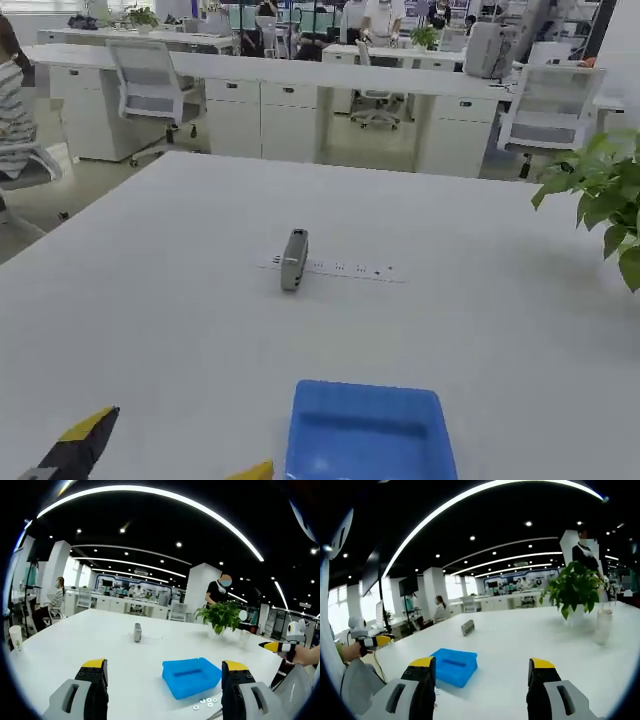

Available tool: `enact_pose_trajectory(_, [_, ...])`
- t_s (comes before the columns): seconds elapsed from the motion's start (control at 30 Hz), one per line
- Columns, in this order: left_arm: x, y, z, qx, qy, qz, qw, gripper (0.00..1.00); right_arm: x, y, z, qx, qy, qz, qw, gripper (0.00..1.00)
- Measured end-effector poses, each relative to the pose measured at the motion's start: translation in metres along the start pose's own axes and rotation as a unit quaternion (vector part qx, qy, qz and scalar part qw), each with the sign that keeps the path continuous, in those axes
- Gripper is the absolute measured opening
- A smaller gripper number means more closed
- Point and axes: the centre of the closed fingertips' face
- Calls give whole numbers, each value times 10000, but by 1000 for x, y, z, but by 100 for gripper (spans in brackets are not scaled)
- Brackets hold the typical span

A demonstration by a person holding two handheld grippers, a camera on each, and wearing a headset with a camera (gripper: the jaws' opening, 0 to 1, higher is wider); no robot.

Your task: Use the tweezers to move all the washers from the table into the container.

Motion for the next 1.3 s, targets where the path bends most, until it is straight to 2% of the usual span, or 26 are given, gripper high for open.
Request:
enact_pose_trajectory(0.63, [6, -2, -2, 96, 27, 139, 9999, 98, 2, -2, 1, 37, 6, 79, 10000, 70])
enact_pose_trajectory(0.77, [2, -2, -3, 114, 22, 32, 9999, 98, -2, -1, 1, 76, 58, -15, 10000, 69])
enact_pose_trajectory(1.1, [3, -1, -3, 128, 85, 46, 9999, 98, -1, -2, 8, 42, 176, 55, 9998, 67])
enact_pose_trajectory(1.3, [4, -2, -7, 209, 66, 57, 9997, 99, -5, 1, 6, 144, 150, -10, 9998, 66])
Point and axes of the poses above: the centre of the closed fingertips' face, and the gripper's own axes: y roughly backward along the fingers, z roughly to its left, x roughly out of its underside, and after that the axes turned 3 degrees about -z, right-handed
